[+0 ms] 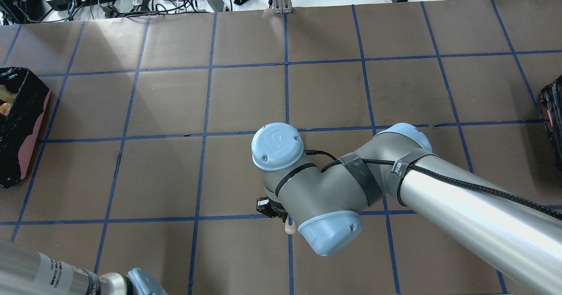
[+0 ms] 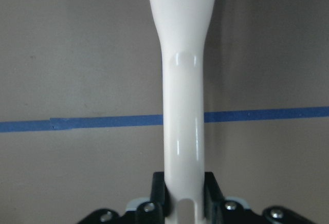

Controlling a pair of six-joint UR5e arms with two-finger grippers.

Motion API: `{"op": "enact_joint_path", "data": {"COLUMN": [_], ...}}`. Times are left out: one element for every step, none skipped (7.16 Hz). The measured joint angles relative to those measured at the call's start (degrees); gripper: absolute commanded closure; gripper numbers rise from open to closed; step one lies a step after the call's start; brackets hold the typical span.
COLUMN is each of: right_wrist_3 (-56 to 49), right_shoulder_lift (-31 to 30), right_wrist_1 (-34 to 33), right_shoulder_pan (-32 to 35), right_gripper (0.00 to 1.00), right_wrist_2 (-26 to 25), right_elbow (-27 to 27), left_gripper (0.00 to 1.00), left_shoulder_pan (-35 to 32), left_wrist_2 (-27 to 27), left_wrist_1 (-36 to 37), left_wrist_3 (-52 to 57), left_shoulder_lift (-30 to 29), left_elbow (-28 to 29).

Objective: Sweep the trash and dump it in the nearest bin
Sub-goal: 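Tilt the dustpan over the black bin with the left gripper to dump trash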

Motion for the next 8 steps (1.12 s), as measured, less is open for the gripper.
{"op": "enact_joint_path", "data": {"right_wrist_3": [1.4,2.4,2.9,3.1,3.1,3.2,3.2,3.2], "right_shoulder_lift": [0.0,-0.1,-0.1,-0.1,-0.1,0.0,0.0,0.0], "right_wrist_1": [0.0,0.0,0.1,0.1,0.1,0.2,0.7,1.3], "right_shoulder_pan": [0.0,0.1,0.3,0.4,0.6,0.6,0.6,0.6], "right_gripper": [1.0,1.0,1.0,1.0,1.0,0.98,0.88,0.69], "right_wrist_2": [0.6,1.1,1.2,1.3,1.3,1.3,1.3,1.3], "right_elbow": [0.0,0.0,0.0,0.0,0.0,0.0,0.0,0.0], "left_gripper": [1.0,1.0,1.0,1.0,1.0,1.0,1.0,1.0], "left_shoulder_pan": [-0.3,-0.6,-1.1,-1.7,-2.2,-2.9,-3.6,-4.1], "left_wrist_2": [-0.3,-0.6,-1.2,-1.9,-2.5,-3.2,-3.7,-4.0], "left_wrist_1": [2.7,5.9,9.1,11.6,14.0,17.3,20.2,21.2], "left_wrist_3": [4.5,8.0,10.5,11.7,11.8,11.8,11.7,11.4], "left_shoulder_lift": [-0.2,-0.5,-0.8,-1.1,-1.5,-2.0,-2.6,-2.5], "left_elbow": [-0.1,-0.1,-0.1,-0.1,-0.1,-0.1,-0.2,-0.2]}}
